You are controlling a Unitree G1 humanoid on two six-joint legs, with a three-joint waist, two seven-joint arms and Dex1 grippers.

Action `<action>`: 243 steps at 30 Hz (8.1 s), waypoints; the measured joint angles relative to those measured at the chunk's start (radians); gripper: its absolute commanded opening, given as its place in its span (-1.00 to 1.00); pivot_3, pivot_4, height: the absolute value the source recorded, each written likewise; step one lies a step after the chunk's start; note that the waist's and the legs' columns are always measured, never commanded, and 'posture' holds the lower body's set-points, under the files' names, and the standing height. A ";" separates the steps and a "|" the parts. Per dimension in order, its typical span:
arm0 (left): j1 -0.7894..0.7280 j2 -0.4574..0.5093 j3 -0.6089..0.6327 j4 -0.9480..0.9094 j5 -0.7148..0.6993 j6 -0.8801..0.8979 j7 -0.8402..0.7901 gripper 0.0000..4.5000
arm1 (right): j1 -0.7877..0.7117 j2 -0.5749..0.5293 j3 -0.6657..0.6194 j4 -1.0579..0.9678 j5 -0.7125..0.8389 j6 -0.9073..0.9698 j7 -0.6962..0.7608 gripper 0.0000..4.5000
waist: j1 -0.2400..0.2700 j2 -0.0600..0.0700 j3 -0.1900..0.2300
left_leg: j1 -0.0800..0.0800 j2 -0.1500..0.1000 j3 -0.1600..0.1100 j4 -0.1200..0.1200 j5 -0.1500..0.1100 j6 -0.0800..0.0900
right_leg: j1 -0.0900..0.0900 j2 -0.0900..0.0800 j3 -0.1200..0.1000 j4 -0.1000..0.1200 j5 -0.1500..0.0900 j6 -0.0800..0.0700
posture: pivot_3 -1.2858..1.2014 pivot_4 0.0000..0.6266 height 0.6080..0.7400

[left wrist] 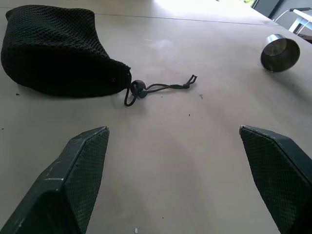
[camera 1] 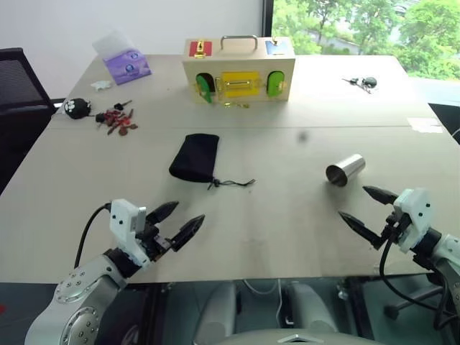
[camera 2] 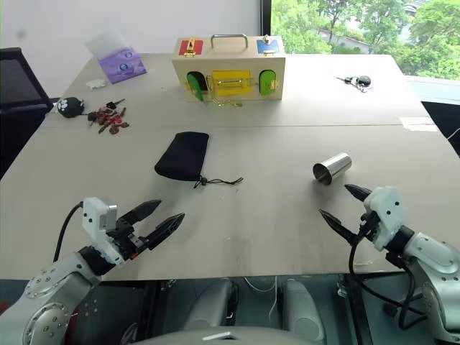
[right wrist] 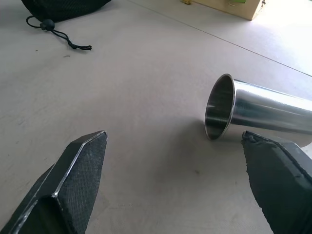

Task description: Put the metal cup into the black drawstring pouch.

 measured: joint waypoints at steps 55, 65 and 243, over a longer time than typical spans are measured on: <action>-0.555 0.331 -0.474 0.337 1.145 -0.373 0.193 0.97 | -0.254 0.027 0.256 -0.150 0.088 -0.013 0.022 0.99 | -0.003 0.001 0.001 | -0.001 -0.002 -0.002 -0.005 0.000 0.000 | -0.002 0.001 -0.008 0.000 0.000 0.001 | 0.03 -0.52 1.00; -0.623 0.305 -0.522 0.403 1.193 -0.357 0.103 -0.04 | -0.255 0.045 0.259 -0.150 0.050 -0.017 -0.024 1.00 | -0.002 0.001 0.001 | -0.002 -0.003 -0.003 -0.005 0.000 0.000 | -0.002 0.001 -0.009 0.000 0.000 0.001 | 0.03 -0.52 1.00; -0.836 -0.256 0.109 0.204 -0.306 0.774 0.517 -1.00 | -0.996 0.529 0.604 0.706 -0.393 0.052 -0.083 0.92 | -0.030 -0.003 0.000 | -0.006 -0.003 0.002 -0.004 0.005 -0.010 | -0.017 0.001 0.000 0.014 0.001 0.001 | 0.03 -0.52 1.00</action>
